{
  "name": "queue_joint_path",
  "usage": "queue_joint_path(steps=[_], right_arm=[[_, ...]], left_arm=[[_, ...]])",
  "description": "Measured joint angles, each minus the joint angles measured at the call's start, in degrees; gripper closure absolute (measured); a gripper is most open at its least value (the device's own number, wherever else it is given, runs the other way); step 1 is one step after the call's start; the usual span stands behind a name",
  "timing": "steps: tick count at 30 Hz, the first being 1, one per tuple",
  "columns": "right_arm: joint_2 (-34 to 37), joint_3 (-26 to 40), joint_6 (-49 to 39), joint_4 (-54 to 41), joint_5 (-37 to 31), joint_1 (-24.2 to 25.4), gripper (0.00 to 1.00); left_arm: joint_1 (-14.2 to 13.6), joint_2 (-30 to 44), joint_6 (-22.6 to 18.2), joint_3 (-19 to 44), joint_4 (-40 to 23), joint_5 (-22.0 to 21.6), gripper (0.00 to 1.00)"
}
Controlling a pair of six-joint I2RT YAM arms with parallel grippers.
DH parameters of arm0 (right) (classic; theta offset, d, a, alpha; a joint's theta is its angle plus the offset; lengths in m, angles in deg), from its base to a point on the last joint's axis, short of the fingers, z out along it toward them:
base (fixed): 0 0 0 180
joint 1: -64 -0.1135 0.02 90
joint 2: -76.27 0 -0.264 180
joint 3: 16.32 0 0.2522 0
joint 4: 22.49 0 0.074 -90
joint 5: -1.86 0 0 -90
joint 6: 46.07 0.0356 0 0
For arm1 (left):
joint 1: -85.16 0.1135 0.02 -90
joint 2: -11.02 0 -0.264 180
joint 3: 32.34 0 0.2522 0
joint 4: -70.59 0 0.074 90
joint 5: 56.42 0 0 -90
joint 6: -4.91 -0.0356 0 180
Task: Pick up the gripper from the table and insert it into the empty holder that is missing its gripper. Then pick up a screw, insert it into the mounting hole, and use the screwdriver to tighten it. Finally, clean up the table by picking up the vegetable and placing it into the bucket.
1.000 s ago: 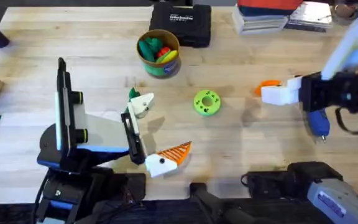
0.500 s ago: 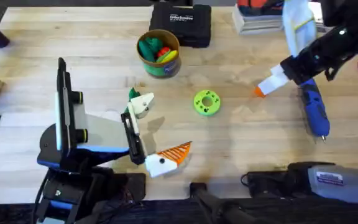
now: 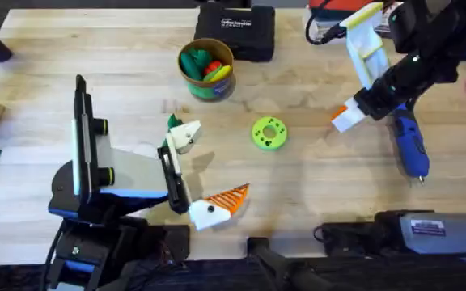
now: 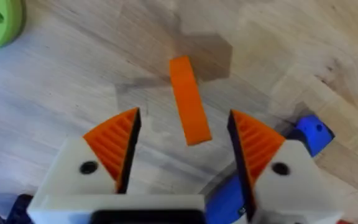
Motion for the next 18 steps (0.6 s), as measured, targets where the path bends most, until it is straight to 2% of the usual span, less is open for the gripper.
queue_joint_path(steps=[7,10,14,18], right_arm=[[0.00,-0.25,-0.14,1.29,-0.01,0.00,0.613],[0.01,-0.25,-0.14,1.87,-0.01,0.00,0.734],[-0.01,-0.25,-0.20,2.23,0.01,0.00,0.969],[-0.19,-0.27,-0.15,2.21,0.01,0.00,0.986]], left_arm=[[0.00,-0.01,0.00,0.00,0.00,0.00,0.015],[0.00,0.00,0.00,0.00,0.00,0.00,0.015],[0.00,-0.01,0.00,0.00,0.00,0.00,0.015],[0.00,-0.01,0.00,0.00,0.00,0.00,0.016]])
